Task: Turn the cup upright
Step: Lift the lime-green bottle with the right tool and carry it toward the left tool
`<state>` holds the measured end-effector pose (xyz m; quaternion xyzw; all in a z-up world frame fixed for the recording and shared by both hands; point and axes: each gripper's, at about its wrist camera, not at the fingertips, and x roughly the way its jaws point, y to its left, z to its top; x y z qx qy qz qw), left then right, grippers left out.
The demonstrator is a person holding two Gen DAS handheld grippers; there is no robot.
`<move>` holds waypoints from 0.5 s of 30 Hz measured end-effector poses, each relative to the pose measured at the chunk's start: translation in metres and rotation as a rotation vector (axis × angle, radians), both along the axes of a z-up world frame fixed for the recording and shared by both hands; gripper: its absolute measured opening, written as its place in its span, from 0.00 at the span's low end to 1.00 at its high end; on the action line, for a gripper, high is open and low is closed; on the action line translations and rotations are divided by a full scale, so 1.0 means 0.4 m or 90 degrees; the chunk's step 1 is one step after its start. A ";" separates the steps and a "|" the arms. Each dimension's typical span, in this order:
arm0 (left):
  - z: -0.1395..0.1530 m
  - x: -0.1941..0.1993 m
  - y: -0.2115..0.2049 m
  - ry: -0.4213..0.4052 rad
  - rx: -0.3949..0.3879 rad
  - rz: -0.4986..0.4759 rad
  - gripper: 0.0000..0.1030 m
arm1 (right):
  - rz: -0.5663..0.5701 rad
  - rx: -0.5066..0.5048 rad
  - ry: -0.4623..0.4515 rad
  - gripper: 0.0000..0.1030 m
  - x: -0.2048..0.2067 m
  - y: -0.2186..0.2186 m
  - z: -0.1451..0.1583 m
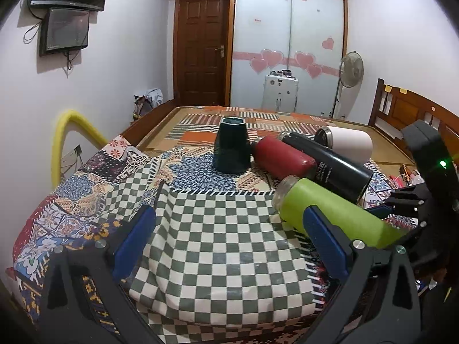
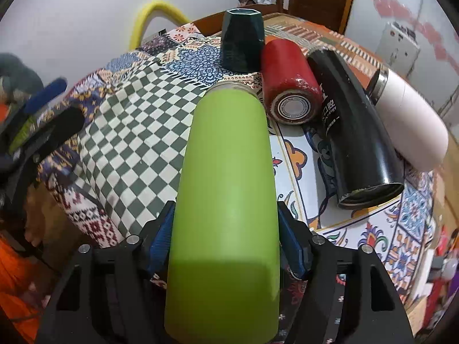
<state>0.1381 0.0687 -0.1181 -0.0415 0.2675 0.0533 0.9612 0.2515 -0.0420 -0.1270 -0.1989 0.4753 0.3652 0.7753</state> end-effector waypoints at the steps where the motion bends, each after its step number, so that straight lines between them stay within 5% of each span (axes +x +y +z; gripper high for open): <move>1: 0.004 0.004 -0.006 0.001 0.002 -0.004 1.00 | 0.000 0.004 -0.004 0.68 -0.007 -0.007 0.003; 9: 0.036 0.052 -0.079 0.023 -0.004 -0.050 1.00 | -0.043 0.072 -0.075 0.72 -0.046 -0.141 0.098; 15: 0.017 0.146 -0.140 0.126 -0.078 -0.103 1.00 | -0.115 0.124 -0.139 0.76 -0.063 -0.272 0.162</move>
